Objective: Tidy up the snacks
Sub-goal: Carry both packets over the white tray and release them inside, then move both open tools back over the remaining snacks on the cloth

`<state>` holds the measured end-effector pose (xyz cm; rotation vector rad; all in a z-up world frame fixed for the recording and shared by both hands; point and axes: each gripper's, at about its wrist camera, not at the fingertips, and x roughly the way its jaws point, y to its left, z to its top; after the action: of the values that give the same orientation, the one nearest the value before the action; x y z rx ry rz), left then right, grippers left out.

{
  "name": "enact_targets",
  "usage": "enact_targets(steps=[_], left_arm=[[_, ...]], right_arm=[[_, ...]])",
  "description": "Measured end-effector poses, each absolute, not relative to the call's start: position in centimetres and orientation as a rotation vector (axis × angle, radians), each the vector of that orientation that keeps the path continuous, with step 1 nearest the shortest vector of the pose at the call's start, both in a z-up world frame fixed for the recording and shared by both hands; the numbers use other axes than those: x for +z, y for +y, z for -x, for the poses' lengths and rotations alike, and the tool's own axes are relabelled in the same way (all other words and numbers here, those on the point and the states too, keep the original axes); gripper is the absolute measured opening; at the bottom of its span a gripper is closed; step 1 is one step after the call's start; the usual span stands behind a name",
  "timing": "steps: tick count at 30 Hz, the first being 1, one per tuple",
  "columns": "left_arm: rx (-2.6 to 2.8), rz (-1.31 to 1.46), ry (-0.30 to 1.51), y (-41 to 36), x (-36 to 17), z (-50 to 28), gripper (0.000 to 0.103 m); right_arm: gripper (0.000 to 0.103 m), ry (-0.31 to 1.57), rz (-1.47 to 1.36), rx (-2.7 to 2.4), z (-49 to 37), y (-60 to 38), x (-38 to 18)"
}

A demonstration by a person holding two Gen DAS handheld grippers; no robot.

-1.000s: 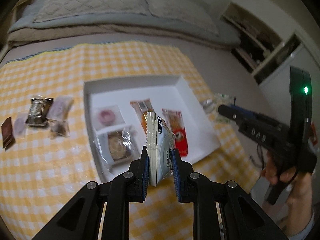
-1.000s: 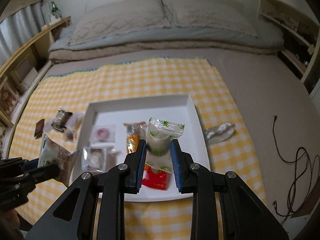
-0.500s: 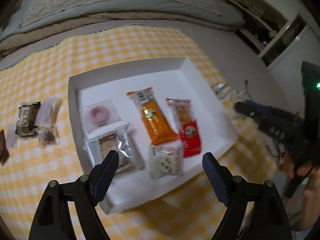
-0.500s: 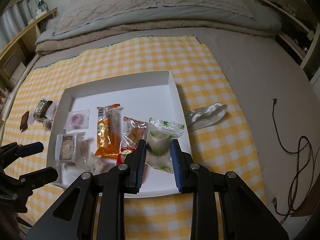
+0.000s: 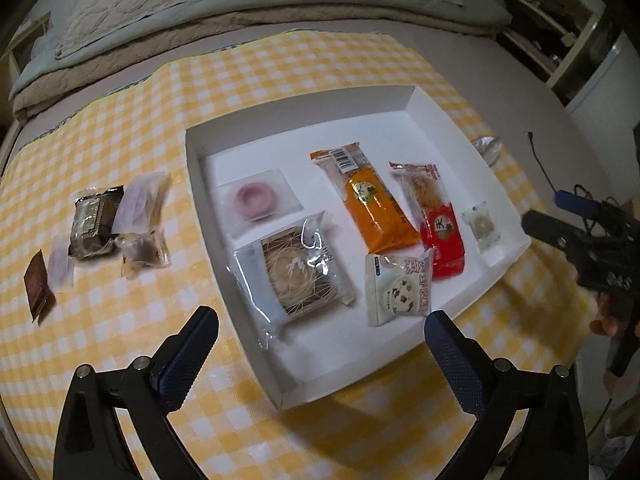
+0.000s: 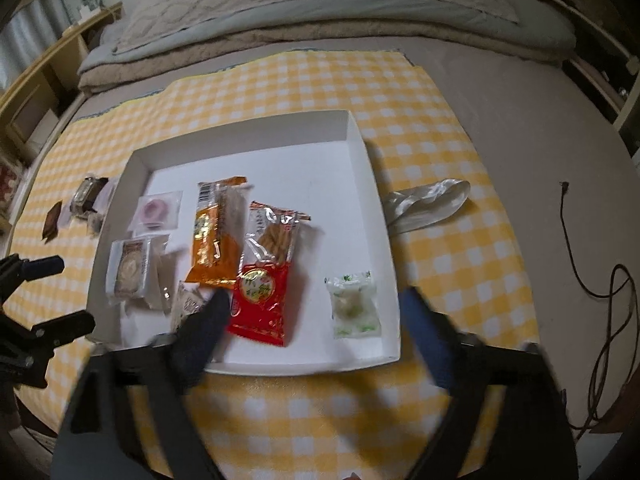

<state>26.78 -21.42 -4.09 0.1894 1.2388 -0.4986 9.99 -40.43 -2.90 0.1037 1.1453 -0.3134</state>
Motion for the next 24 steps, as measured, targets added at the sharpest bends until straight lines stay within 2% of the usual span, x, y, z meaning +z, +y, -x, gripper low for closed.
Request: enact_targets(steps=[1,14,24], left_arm=[[-0.501,-0.186,1.238,-21.2,-4.0,-26.7,0.103],[-0.461,-0.112,1.185,-17.4,-0.9,-26.4,0.103],[-0.413,-0.047,1.099,-12.0,3.6,-25.9,0.103]], right_arm=[[0.103,1.142,-0.099,-0.311,-9.9,-40.3,-2.8],[0.103,1.067,-0.103,-0.299,-8.4,-37.4,-0.3],[0.103,1.01,-0.082,-0.307,-10.0,-34.9,2.2]])
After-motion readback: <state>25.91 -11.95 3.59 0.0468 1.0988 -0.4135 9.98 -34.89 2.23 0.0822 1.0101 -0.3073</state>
